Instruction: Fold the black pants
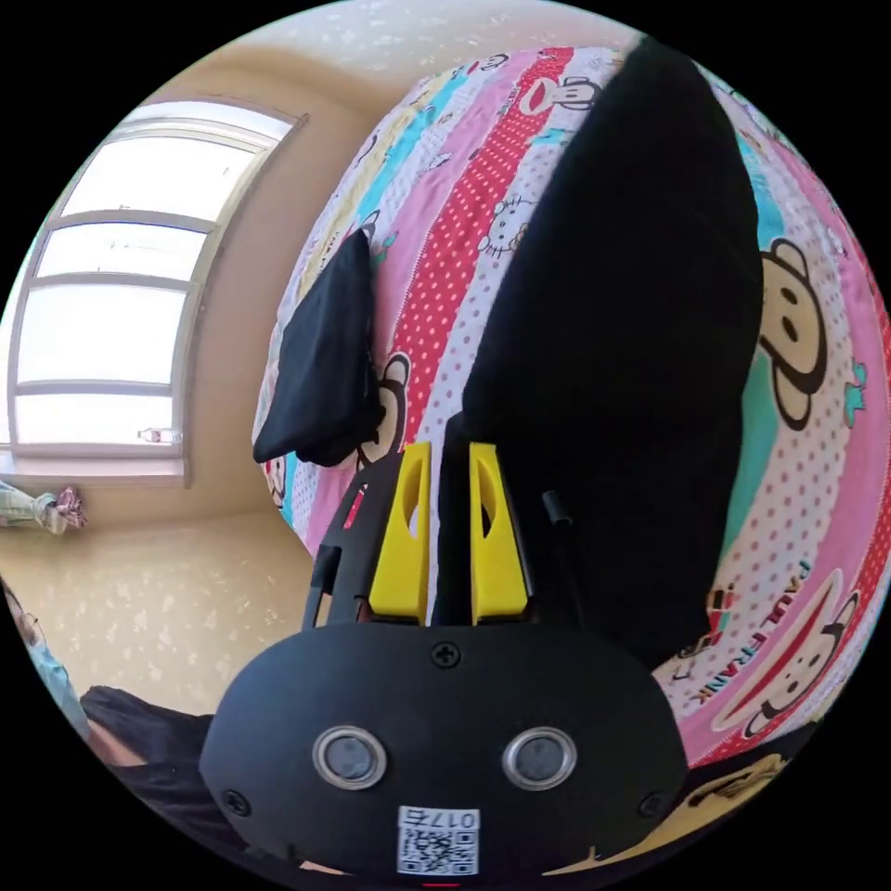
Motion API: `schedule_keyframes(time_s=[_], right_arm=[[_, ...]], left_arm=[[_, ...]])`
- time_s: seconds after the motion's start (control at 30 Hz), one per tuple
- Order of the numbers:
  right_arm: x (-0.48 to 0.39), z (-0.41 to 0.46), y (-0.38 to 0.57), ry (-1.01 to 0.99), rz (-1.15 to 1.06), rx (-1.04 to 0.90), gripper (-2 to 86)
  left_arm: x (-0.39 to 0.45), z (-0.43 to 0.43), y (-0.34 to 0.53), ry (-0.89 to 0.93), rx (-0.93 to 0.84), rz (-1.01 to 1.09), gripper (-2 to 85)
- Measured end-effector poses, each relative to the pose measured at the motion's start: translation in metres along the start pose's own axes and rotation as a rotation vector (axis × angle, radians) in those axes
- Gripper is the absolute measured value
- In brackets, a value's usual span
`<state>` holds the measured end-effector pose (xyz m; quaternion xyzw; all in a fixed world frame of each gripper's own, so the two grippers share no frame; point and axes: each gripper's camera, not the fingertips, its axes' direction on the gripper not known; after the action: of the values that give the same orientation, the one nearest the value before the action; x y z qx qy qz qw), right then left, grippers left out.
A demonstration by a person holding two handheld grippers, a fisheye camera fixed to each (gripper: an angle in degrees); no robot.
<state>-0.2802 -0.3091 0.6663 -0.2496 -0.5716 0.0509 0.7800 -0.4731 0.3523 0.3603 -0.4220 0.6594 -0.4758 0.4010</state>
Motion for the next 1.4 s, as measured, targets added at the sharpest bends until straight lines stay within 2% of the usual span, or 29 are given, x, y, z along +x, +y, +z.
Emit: schedule_keyframes(time_s=[0.1,0.23,0.43,0.53,0.63,0.73,0.83,0.9,0.97,1.1,1.2,1.27,1.4], right_arm=[[-0.004,-0.015,0.02,-0.153,-0.021,0.06,3.8],[0.002,-0.054,0.074,-0.085,0.027,0.126,3.5],[0.048,-0.042,0.184,-0.004,0.217,-0.057,6.7],[0.065,-0.017,0.225,-0.027,0.288,-0.127,8.6],[0.065,0.004,0.247,-0.085,0.284,-0.149,10.2],[0.059,0.021,0.254,-0.103,0.243,-0.148,11.5],[0.064,0.018,0.263,-0.114,0.334,-0.122,9.7],[0.072,0.008,0.271,-0.284,0.365,-0.136,5.8],[0.071,-0.002,0.275,-0.312,0.38,-0.147,4.6],[0.046,-0.037,0.275,-0.199,0.285,-0.179,3.6],[0.044,-0.043,0.274,-0.101,0.241,-0.19,3.4],[0.057,-0.035,0.276,-0.07,0.282,-0.207,3.4],[0.083,-0.014,0.28,-0.073,0.34,-0.24,3.6]], left_arm=[[0.009,-0.041,0.002,-0.01,-0.017,0.039,8.0],[0.057,-0.096,-0.007,-0.126,0.029,0.208,8.9],[0.121,-0.139,-0.051,-0.255,0.156,0.392,10.1],[0.134,-0.129,-0.086,-0.255,0.175,0.434,10.9],[0.132,-0.089,-0.126,-0.311,0.023,0.417,10.2],[0.114,-0.04,-0.148,-0.235,-0.086,0.354,12.1],[0.1,-0.021,-0.14,-0.154,-0.035,0.28,9.6],[0.1,-0.024,-0.127,-0.137,0.006,0.26,6.4],[0.11,-0.031,-0.106,-0.106,0.032,0.265,3.8],[0.14,-0.029,-0.082,-0.053,0.014,0.346,1.7],[0.148,-0.018,-0.081,-0.17,0.01,0.37,0.8],[0.126,0.0,-0.099,-0.253,-0.047,0.311,0.5],[0.09,0.005,-0.113,-0.202,-0.057,0.254,0.2]])
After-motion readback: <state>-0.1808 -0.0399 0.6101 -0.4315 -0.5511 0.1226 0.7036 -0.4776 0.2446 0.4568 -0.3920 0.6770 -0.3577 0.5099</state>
